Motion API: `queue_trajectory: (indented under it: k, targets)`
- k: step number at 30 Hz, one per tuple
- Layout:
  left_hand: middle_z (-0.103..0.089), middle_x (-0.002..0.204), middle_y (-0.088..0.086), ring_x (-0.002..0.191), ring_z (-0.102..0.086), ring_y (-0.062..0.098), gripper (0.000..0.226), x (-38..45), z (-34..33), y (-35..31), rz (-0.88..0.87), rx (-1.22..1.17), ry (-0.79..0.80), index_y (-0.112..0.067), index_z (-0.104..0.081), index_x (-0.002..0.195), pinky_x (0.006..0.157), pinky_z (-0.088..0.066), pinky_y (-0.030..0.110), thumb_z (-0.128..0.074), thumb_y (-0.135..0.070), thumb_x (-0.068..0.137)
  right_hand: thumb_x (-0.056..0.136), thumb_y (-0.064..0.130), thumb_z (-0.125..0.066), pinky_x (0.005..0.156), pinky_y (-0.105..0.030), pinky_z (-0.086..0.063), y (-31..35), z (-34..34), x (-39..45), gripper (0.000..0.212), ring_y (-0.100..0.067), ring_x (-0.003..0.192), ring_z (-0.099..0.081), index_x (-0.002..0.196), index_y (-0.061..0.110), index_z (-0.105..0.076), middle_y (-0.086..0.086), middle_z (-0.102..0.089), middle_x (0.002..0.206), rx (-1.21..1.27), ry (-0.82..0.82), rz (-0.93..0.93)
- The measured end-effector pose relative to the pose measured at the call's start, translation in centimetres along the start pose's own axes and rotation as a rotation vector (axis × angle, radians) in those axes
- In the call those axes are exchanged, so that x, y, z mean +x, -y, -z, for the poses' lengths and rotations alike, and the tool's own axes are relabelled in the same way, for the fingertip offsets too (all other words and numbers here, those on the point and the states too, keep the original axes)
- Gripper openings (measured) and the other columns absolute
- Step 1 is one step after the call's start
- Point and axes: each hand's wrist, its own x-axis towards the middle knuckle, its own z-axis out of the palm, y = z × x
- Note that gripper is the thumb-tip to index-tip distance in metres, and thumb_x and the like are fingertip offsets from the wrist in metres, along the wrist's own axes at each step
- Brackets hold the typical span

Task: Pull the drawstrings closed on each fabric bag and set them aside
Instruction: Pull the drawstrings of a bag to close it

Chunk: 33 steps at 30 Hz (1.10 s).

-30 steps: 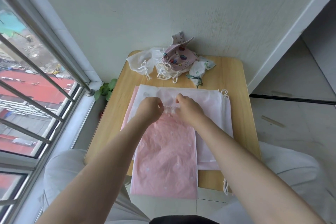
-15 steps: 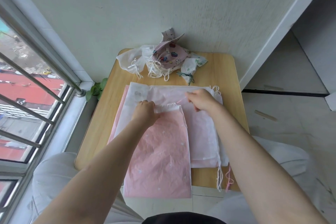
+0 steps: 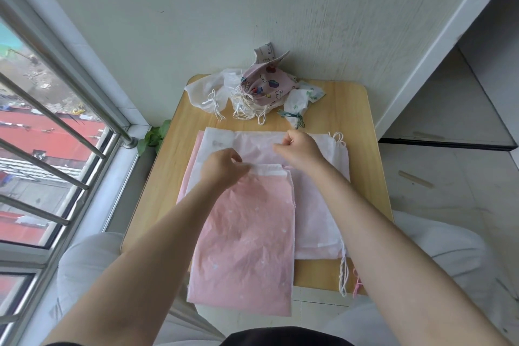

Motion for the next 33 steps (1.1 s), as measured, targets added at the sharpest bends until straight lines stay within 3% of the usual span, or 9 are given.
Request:
queue_trajectory:
  k: [3, 7, 10, 14, 18, 22, 26, 29, 33]
  targets:
    - [-0.063, 0.077, -0.004, 0.07, -0.061, 0.018, 0.02, -0.1, 1.5, -0.4, -0.014, 0.041, -0.155, -0.02, -0.062, 0.085, 0.053, -0.039, 0.025, -0.054, -0.038, 0.086, 0.085, 0.026, -0.05, 0.058, -0.03, -0.044, -0.4, -0.1, -0.2, 0.017, -0.023, 0.07, -0.057, 0.075, 0.013, -0.055, -0.001, -0.06, 0.073, -0.539, 0.013, 0.123]
    - [-0.043, 0.056, 0.001, 0.051, -0.039, 0.02, 0.03, 0.5, 2.6, 0.5, 0.034, 0.148, -0.194, -0.015, -0.045, 0.058, 0.047, -0.023, 0.022, -0.047, -0.025, 0.086, 0.092, 0.023, -0.039, 0.047, -0.023, -0.022, -0.2, 0.2, 0.0, 0.031, -0.025, 0.067, -0.049, 0.066, 0.011, -0.048, -0.002, -0.043, 0.062, -0.859, -0.097, 0.116]
    - [-0.029, 0.052, 0.0, 0.048, -0.026, 0.02, 0.036, 0.6, 2.9, 1.9, 0.053, 0.188, -0.17, -0.015, -0.031, 0.05, 0.048, -0.016, 0.023, -0.046, -0.023, 0.082, 0.094, 0.026, -0.036, 0.05, -0.023, -0.023, -0.7, 1.2, 0.1, 0.033, -0.025, 0.07, -0.049, 0.069, 0.011, -0.053, -0.004, -0.05, 0.07, -0.864, -0.165, 0.074]
    - [-0.04, 0.054, 0.002, 0.05, -0.036, 0.021, 0.044, 0.6, 1.9, 2.5, 0.074, 0.225, -0.082, -0.014, -0.04, 0.049, 0.048, -0.023, 0.025, -0.044, -0.033, 0.088, 0.093, 0.031, -0.041, 0.048, -0.026, -0.021, -1.2, 1.3, -0.2, 0.042, -0.022, 0.058, -0.042, 0.054, 0.014, -0.038, -0.001, -0.04, 0.058, -0.76, -0.042, 0.046]
    - [-0.03, 0.051, 0.0, 0.048, -0.031, 0.019, 0.048, 0.0, 1.5, 2.3, 0.128, 0.083, -0.084, -0.015, -0.036, 0.051, 0.046, -0.018, 0.025, -0.048, -0.041, 0.089, 0.088, 0.043, -0.062, 0.052, -0.031, -0.019, -1.4, 0.7, -0.1, 0.054, -0.016, 0.052, -0.028, 0.056, 0.018, -0.026, 0.002, -0.026, 0.055, -0.353, 0.033, -0.019]
    - [-0.026, 0.049, -0.002, 0.048, -0.029, 0.018, 0.053, -0.7, 0.9, 2.5, 0.169, -0.152, -0.106, -0.017, -0.029, 0.051, 0.049, -0.019, 0.028, -0.059, -0.048, 0.082, 0.087, 0.03, -0.067, 0.056, -0.03, -0.027, -1.9, -0.7, -0.2, 0.043, -0.016, 0.06, -0.035, 0.065, 0.018, -0.033, 0.002, -0.035, 0.065, -0.012, -0.016, -0.125]
    - [-0.019, 0.047, -0.003, 0.046, -0.018, 0.016, 0.054, -0.7, 1.1, 4.0, 0.217, -0.144, -0.145, -0.018, -0.023, 0.048, 0.05, -0.012, 0.027, -0.062, -0.035, 0.081, 0.093, 0.025, -0.056, 0.056, -0.031, -0.028, -3.1, -0.4, -0.1, 0.034, -0.021, 0.069, -0.041, 0.068, 0.015, -0.036, 0.0, -0.044, 0.072, -0.209, -0.157, -0.107]
    - [-0.017, 0.049, -0.003, 0.048, -0.015, 0.016, 0.047, -0.6, 1.6, 5.3, 0.247, -0.111, -0.16, -0.018, -0.022, 0.05, 0.05, -0.008, 0.027, -0.06, -0.021, 0.078, 0.098, 0.025, -0.052, 0.066, -0.03, -0.034, -4.3, 0.4, -0.2, 0.022, -0.029, 0.083, -0.053, 0.083, 0.009, -0.047, -0.01, -0.059, 0.092, -0.338, -0.222, -0.119]
    - [-0.017, 0.047, -0.004, 0.047, -0.016, 0.016, 0.046, -0.8, 1.9, 4.8, 0.197, -0.064, -0.19, -0.018, -0.023, 0.049, 0.049, -0.009, 0.025, -0.059, -0.019, 0.078, 0.098, 0.024, -0.051, 0.069, -0.034, -0.038, -4.1, 0.0, -0.3, 0.024, -0.034, 0.095, -0.058, 0.09, 0.002, -0.056, -0.014, -0.064, 0.1, -0.43, -0.313, -0.017]
